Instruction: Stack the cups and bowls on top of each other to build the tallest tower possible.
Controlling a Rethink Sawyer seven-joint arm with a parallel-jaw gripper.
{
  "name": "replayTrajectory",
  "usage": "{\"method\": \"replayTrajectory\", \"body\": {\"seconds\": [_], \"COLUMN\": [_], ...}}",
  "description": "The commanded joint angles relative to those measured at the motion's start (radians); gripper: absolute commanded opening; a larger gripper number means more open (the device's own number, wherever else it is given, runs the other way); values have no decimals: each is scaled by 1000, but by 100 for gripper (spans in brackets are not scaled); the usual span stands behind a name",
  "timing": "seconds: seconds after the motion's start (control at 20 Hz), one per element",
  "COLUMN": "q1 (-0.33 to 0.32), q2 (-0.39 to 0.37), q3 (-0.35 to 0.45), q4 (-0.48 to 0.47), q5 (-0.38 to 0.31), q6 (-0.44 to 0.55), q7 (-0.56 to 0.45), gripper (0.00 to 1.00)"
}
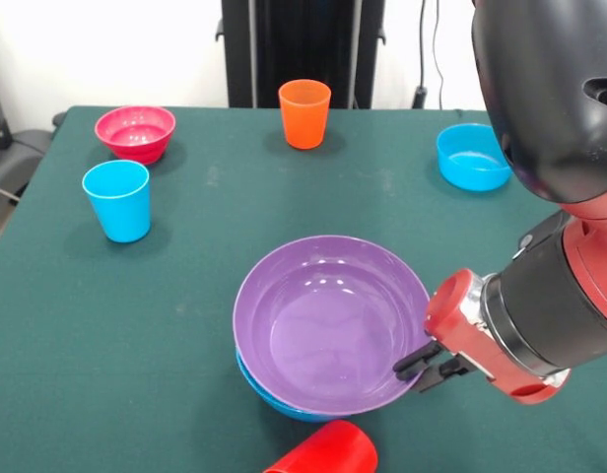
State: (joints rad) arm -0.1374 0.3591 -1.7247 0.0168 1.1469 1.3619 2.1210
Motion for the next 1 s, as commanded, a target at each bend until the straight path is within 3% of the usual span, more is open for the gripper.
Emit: {"method": "replayTrajectory", "body": {"seconds": [0.05,1.0], "q1": [-1,5], "q2": [4,8], "q3": [19,87], "q4": [-13,-14], "q5": [-82,-164], "q6": [-71,-58], "q7": [-272,-309], "gripper": [0,0]}}
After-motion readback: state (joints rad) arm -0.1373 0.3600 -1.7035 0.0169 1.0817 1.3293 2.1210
